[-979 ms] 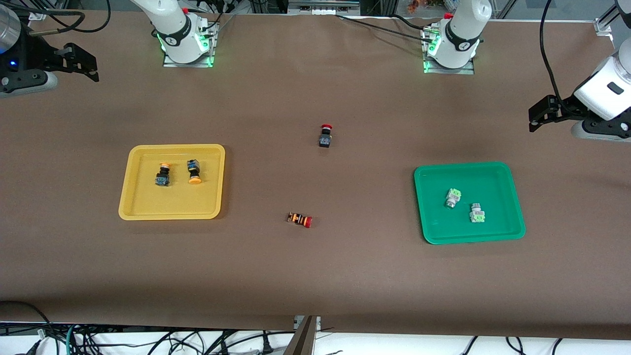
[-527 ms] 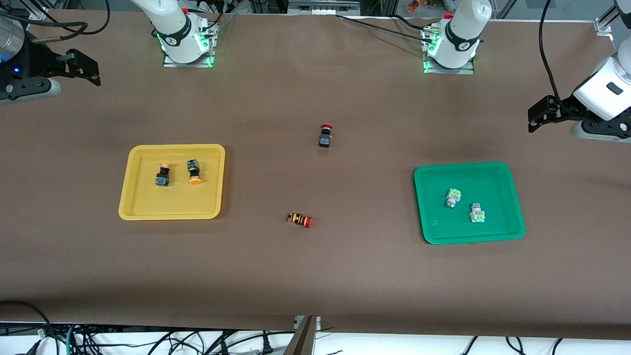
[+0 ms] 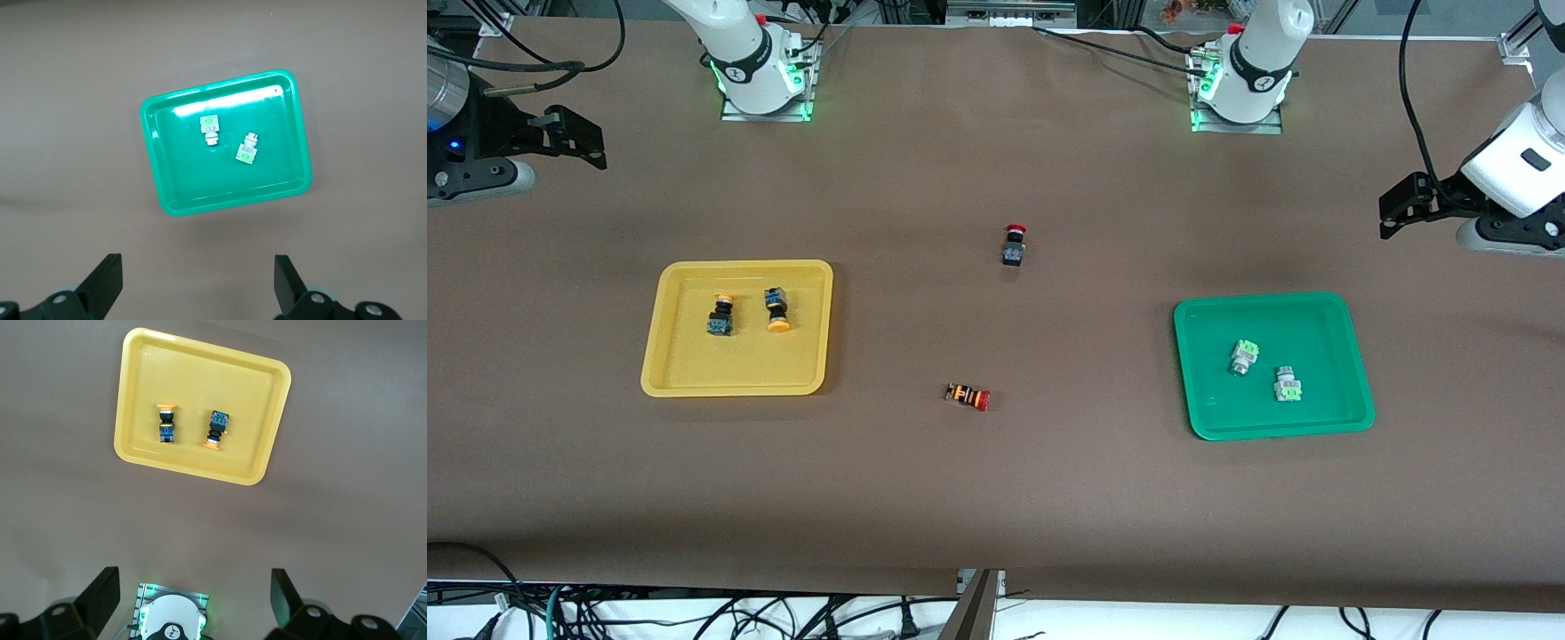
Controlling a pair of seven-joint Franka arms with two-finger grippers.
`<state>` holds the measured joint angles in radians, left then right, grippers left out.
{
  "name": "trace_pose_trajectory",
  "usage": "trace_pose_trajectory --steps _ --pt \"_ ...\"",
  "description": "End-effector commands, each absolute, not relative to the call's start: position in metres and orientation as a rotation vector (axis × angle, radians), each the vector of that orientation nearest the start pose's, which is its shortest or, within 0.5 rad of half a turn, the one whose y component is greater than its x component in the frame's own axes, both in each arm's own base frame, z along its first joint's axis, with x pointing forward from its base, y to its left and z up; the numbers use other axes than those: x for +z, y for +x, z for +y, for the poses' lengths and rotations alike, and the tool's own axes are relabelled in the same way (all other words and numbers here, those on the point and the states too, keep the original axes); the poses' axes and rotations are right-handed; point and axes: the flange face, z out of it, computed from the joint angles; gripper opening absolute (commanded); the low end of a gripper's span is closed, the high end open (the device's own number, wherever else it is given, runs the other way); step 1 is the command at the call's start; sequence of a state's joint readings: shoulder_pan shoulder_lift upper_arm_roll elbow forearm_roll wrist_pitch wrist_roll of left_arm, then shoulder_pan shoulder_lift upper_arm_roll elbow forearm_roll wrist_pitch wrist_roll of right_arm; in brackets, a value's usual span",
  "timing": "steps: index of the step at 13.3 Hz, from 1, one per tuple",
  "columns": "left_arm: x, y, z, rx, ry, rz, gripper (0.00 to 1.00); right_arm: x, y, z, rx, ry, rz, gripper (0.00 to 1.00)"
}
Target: Place green and yellow buttons in trays
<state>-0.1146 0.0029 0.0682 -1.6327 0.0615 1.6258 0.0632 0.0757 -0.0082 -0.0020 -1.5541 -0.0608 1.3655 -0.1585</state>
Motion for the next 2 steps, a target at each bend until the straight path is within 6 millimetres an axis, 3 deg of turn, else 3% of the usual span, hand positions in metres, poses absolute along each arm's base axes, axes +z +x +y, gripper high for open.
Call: trace_pose_trajectory --steps 1,2 --pt "0.6013 0.5583 -0.0192 0.003 -3.099 0.168 1.0 0.6258 0.5307 0.0286 0.292 -3.171 -0.361 1.0" --pt "0.6013 0.5583 -0.0175 0.003 -3.099 0.163 1.0 0.6258 0.5307 0.028 0.292 -3.17 -0.357 1.0"
